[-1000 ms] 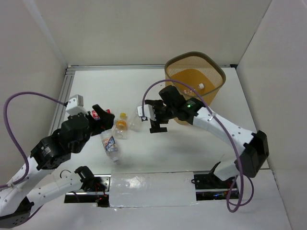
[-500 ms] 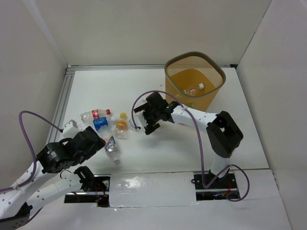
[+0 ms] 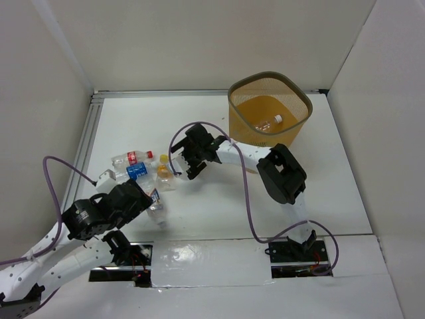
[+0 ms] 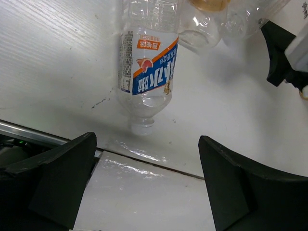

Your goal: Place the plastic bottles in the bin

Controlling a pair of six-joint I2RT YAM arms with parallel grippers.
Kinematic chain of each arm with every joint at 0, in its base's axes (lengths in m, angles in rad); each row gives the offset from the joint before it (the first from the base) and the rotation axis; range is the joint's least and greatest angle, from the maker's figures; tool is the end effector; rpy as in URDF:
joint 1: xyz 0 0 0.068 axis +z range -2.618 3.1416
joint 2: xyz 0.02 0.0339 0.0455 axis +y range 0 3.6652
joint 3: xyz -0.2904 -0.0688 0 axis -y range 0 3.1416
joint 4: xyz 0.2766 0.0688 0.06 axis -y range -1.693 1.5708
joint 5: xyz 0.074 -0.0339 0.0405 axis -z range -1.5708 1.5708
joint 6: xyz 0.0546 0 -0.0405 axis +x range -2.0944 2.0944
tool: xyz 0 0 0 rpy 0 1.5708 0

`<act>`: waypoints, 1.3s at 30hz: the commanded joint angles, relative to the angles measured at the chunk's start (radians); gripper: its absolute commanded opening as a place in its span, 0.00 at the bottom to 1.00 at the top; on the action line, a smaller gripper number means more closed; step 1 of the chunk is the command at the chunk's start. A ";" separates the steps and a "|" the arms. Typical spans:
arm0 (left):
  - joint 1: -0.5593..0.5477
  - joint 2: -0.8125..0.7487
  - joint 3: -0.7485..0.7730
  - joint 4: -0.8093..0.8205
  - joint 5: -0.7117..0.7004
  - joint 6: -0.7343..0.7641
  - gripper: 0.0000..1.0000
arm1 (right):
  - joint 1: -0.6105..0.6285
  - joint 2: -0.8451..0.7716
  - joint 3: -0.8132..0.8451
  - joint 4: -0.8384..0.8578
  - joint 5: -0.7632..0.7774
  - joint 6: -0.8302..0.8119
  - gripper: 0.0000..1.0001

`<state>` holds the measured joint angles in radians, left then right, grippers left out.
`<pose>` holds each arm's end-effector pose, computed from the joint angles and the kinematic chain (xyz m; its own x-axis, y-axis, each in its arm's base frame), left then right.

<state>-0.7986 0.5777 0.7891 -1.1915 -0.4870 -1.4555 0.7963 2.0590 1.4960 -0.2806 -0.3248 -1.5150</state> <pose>0.0899 -0.0557 0.2873 -0.5149 -0.7295 -0.4502 -0.5237 0.6835 -0.5085 0.3412 0.3737 0.1791 0.7953 -0.5401 -0.2751 -0.5677 -0.5046 -0.6504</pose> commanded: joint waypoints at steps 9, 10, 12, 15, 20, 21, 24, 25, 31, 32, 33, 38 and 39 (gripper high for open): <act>0.001 -0.022 -0.033 0.053 0.022 0.032 1.00 | -0.025 0.142 0.231 -0.462 -0.117 -0.148 0.76; 0.001 -0.032 -0.043 0.053 0.022 0.032 1.00 | -0.025 0.123 0.242 -0.485 -0.126 -0.148 0.72; 0.001 -0.032 -0.054 0.078 0.022 0.043 1.00 | -0.025 0.098 0.242 -0.543 -0.126 -0.148 0.56; 0.001 -0.018 -0.065 0.128 0.022 0.055 1.00 | -0.025 0.012 0.231 -0.552 -0.140 -0.116 0.46; 0.001 0.069 -0.093 0.231 0.022 0.090 1.00 | -0.002 -0.085 0.343 -0.575 -0.196 0.067 0.38; 0.012 0.086 -0.102 0.245 0.022 0.101 1.00 | 0.007 -0.098 0.377 -0.591 -0.213 0.134 0.36; 0.021 0.152 -0.102 0.276 0.022 0.101 1.00 | 0.018 -0.125 0.515 -0.591 -0.275 0.248 0.36; 0.021 0.169 -0.093 0.276 0.022 0.101 1.00 | 0.027 -0.134 0.542 -0.566 -0.289 0.290 0.36; 0.030 0.237 -0.071 0.267 -0.019 0.101 1.00 | 0.018 -0.192 0.713 -0.370 -0.370 0.645 0.36; 0.030 0.246 -0.062 0.267 -0.028 0.112 1.00 | 0.005 -0.209 0.725 -0.341 -0.370 0.730 0.37; 0.039 0.257 -0.062 0.267 -0.028 0.112 1.00 | -0.005 -0.232 0.734 -0.312 -0.347 0.768 0.37; 0.039 0.275 -0.044 0.230 -0.062 0.112 1.00 | -0.106 -0.318 0.701 -0.195 -0.171 0.894 0.37; 0.039 0.286 -0.044 0.221 -0.062 0.112 1.00 | -0.133 -0.333 0.672 -0.195 -0.140 0.915 0.39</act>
<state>-0.7643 0.8555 0.7071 -0.9455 -0.5003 -1.3575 0.7410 1.7786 2.1925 -0.5743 -0.5777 -0.7479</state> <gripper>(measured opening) 1.001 0.504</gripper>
